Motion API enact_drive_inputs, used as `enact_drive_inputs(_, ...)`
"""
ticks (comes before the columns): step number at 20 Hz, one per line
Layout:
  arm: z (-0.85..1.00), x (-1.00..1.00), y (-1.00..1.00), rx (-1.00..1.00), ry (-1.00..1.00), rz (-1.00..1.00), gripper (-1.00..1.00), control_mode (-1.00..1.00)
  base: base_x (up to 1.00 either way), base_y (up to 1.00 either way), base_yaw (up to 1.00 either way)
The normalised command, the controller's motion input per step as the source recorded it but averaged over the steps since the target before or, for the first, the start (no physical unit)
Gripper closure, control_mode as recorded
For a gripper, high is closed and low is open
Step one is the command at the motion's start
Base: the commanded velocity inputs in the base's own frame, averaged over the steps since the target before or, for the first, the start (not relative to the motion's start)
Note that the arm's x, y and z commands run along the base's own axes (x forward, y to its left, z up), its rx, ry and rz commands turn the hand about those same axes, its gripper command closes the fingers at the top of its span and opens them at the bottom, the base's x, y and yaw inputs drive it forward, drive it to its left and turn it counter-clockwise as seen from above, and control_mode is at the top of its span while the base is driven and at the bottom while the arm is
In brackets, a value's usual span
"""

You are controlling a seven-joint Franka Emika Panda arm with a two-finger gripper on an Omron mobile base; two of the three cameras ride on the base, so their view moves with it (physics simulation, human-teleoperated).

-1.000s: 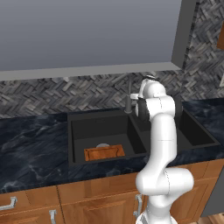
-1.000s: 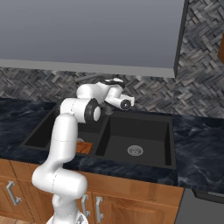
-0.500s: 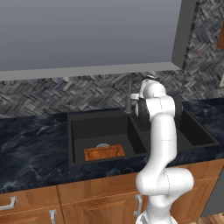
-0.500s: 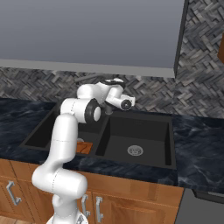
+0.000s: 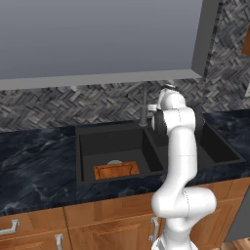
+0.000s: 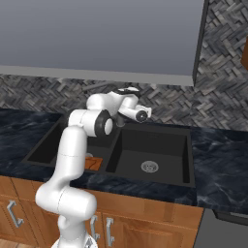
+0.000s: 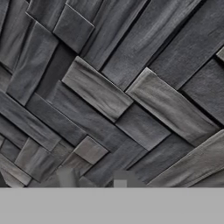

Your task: Turn on the sink faucet with hot water and rinse the cutting board for ten seconds, then turn off the faucet. Push the cutting board to reach the water if necessary.

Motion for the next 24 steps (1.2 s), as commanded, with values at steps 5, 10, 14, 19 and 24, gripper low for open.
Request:
enact_drive_inputs(5,0.0,0.0,-0.43,0.0,0.0,0.0,1.0,-1.0,0.0,0.0,0.0)
enact_drive_inputs(10,0.0,0.0,-0.42,0.0,0.0,0.0,1.0,-1.0,0.0,0.0,0.0)
enact_drive_inputs(14,0.0,0.0,-0.41,0.0,0.0,0.0,1.0,-1.0,0.0,0.0,0.0)
enact_drive_inputs(19,0.0,0.0,-0.42,0.0,0.0,0.0,1.0,-1.0,0.0,0.0,0.0)
enact_drive_inputs(24,0.0,0.0,-0.42,0.0,0.0,0.0,1.0,-1.0,0.0,0.0,0.0)
